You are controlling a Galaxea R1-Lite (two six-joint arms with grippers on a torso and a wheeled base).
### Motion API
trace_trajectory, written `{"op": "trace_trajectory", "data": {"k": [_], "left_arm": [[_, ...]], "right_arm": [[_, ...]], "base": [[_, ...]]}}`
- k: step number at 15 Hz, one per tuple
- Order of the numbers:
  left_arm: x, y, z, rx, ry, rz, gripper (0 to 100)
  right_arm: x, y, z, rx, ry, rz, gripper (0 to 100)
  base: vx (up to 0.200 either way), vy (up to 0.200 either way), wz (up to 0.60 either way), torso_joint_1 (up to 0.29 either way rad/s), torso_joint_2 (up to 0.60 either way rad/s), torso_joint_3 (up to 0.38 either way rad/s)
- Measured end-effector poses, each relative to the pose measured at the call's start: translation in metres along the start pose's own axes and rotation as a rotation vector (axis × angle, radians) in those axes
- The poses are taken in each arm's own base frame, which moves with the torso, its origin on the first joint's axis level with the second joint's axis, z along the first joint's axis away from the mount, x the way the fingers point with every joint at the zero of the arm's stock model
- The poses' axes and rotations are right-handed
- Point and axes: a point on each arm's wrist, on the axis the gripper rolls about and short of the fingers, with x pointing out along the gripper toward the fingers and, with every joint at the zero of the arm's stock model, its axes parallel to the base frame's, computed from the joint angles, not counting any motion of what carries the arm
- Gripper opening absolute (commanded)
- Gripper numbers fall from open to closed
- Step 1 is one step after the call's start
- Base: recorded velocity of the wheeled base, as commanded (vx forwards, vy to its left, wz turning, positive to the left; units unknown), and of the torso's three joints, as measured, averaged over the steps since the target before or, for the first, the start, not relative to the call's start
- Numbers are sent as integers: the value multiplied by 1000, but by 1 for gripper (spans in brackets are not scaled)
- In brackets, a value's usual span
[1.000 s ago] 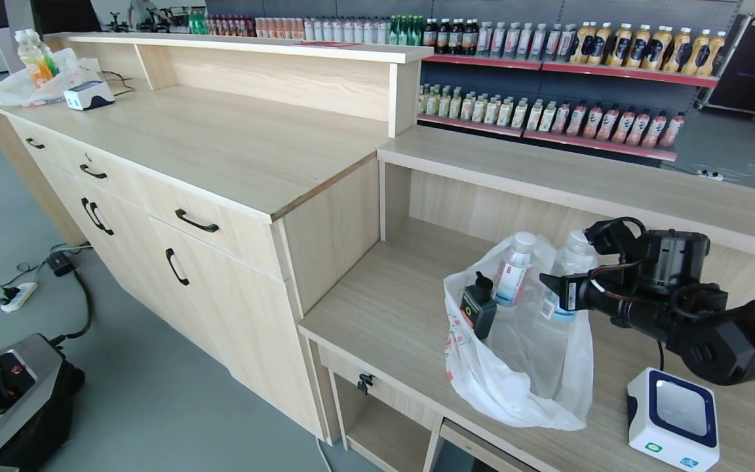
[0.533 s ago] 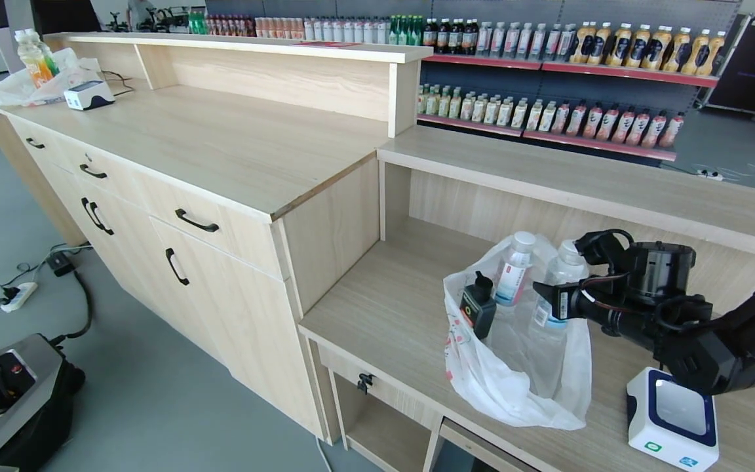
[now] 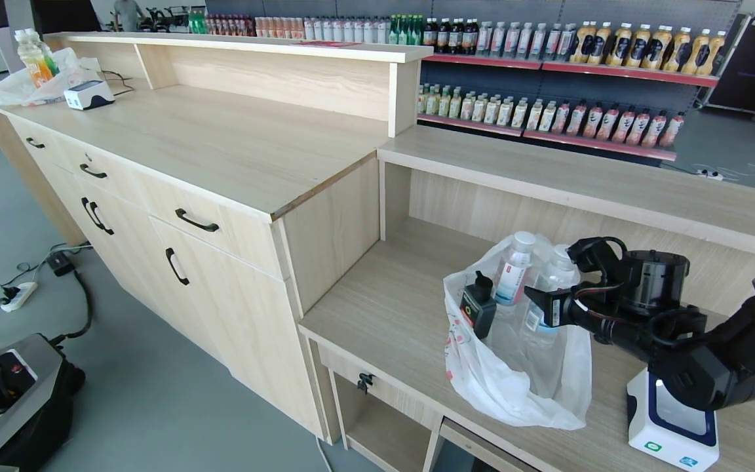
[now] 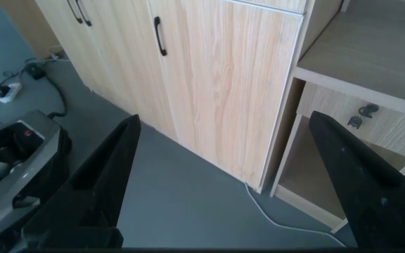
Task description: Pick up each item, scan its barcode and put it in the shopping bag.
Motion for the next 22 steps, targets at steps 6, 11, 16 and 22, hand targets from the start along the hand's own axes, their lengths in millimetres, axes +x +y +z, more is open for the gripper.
{"op": "trace_trajectory", "data": {"k": [6,11,16,22], "left_arm": [[0,0,0,0,0,0,100],[0,0,0,0,0,0,100],[0,0,0,0,0,0,100],[0,0,0,-1,0,0,100]], "right_arm": [[11,4,-9,-24,-50,5,0],[19,8,-22,-46,-22,18,0],[22,8,-30,-61,-9,16,0],[24,8,-34,-66,13,19,100]], "base": [[0,0,0,0,0,0],[0,0,0,0,0,0],[0,0,0,0,0,0],[0,0,0,0,0,0]]}}
